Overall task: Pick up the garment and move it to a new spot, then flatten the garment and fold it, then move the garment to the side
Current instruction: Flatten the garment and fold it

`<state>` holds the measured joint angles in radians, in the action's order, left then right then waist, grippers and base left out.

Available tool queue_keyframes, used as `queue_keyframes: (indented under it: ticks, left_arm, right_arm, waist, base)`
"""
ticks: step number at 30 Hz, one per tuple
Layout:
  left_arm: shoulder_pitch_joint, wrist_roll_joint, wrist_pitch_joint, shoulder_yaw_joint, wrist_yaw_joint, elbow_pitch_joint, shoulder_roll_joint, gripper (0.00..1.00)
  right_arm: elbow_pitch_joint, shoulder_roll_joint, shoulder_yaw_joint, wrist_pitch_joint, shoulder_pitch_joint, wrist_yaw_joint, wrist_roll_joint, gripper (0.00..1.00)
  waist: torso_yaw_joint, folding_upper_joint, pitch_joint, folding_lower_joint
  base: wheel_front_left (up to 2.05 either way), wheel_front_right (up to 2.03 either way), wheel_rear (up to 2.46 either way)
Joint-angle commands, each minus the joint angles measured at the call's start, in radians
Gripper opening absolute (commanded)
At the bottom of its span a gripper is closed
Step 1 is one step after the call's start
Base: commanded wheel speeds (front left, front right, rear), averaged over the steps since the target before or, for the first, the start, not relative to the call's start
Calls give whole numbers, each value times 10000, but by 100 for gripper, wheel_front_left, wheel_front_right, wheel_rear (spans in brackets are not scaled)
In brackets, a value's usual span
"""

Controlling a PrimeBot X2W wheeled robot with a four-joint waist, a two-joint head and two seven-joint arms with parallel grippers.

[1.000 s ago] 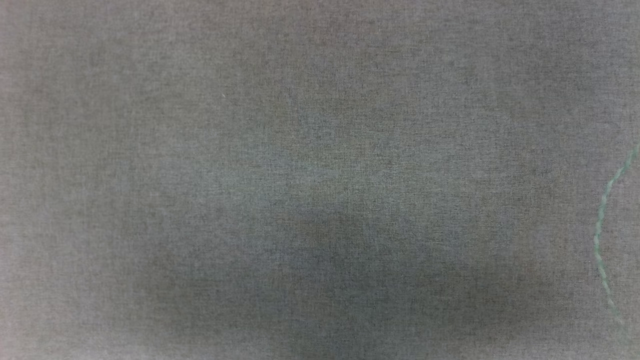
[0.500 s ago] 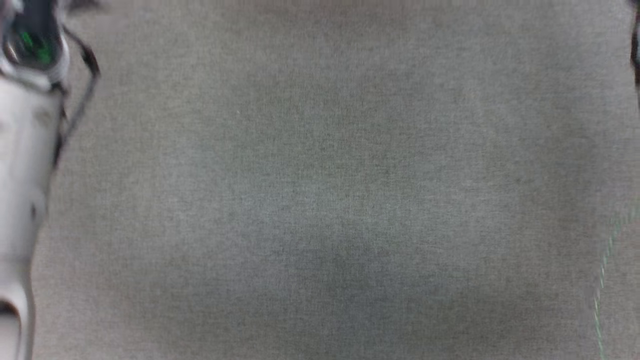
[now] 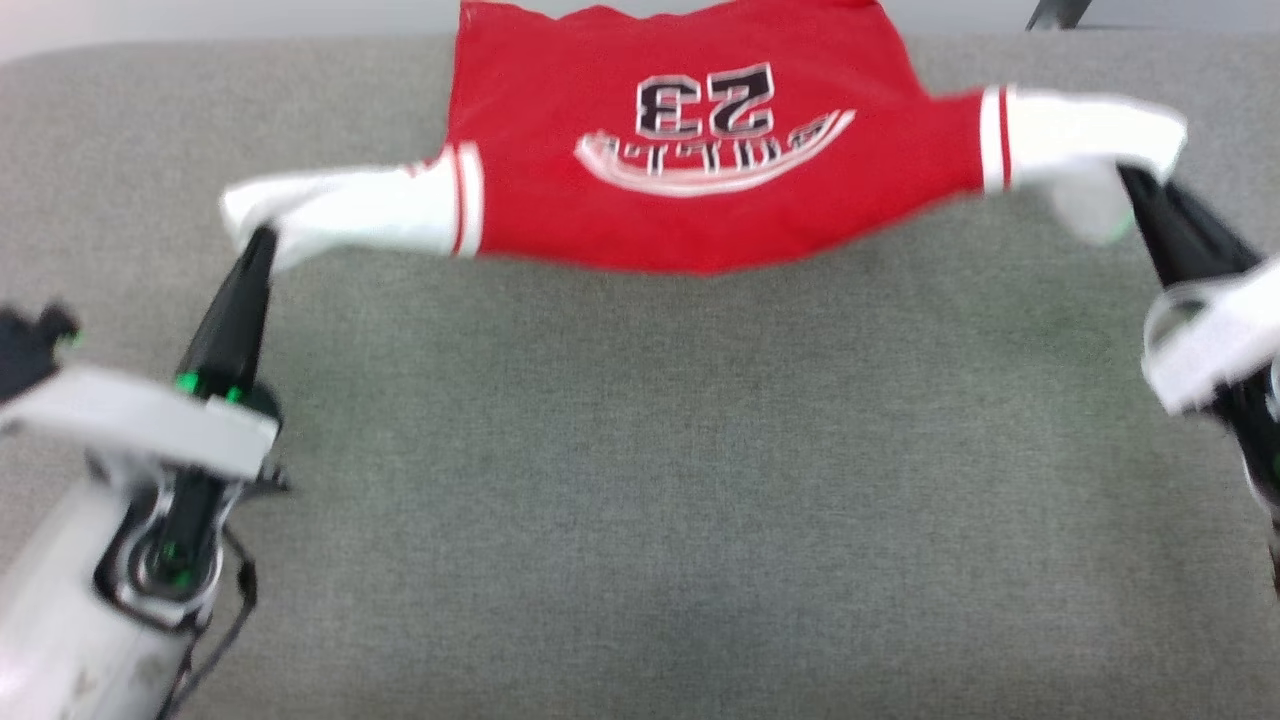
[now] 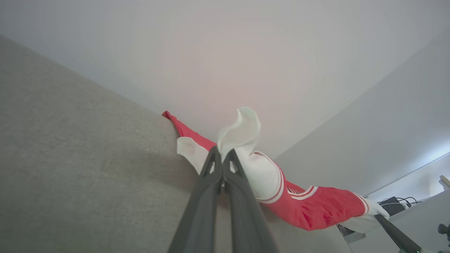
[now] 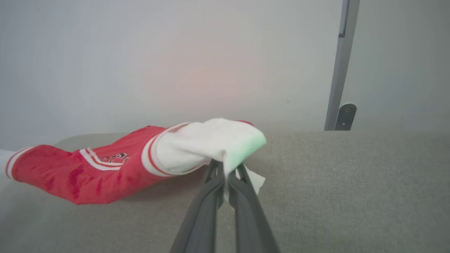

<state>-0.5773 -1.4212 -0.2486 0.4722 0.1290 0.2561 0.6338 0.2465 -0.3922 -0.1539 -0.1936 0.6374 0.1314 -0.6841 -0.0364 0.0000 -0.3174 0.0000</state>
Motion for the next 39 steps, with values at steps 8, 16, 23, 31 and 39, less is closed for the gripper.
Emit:
queue_keyframes:
  ticks: [8, 16, 23, 31, 39]
  left_arm:
    - [3008, -48, -163, -837, -62, -1438, 215, 0]
    - [5483, 95, -151, -2100, -622, -3153, 118, 0]
    - [7253, 296, -153, -2941, -1106, -4528, 84, 0]
    - [6957, 1101, -3, -2346, -1518, -4098, -234, 0]
    - [5944, 2475, 363, -1066, -1759, -2319, -421, 0]
  right_arm:
    - [-3361, 745, 2028, -1952, -3805, -14, 555, 0]
    - [-5870, 1931, 2996, -3522, -6153, -14, 885, 0]
    - [-7108, 2390, 3556, -4345, -7225, -14, 1016, 0]
    - [-6104, 1404, 2525, -4591, -7296, -15, 1473, 0]
    - [-3904, 575, 976, -3897, -6475, -15, 2285, 0]
  waist:
    - [211, 0, 587, 0]
    - [375, 0, 655, 0]
    - [516, 0, 455, 0]
    - [597, 0, 149, 0]
    - [512, 0, -71, 0]
  base:
    - [0, 0, 0]
    - [0, 0, 0]
    - [0, 0, 0]
    - [0, 0, 0]
    - [0, 0, 0]
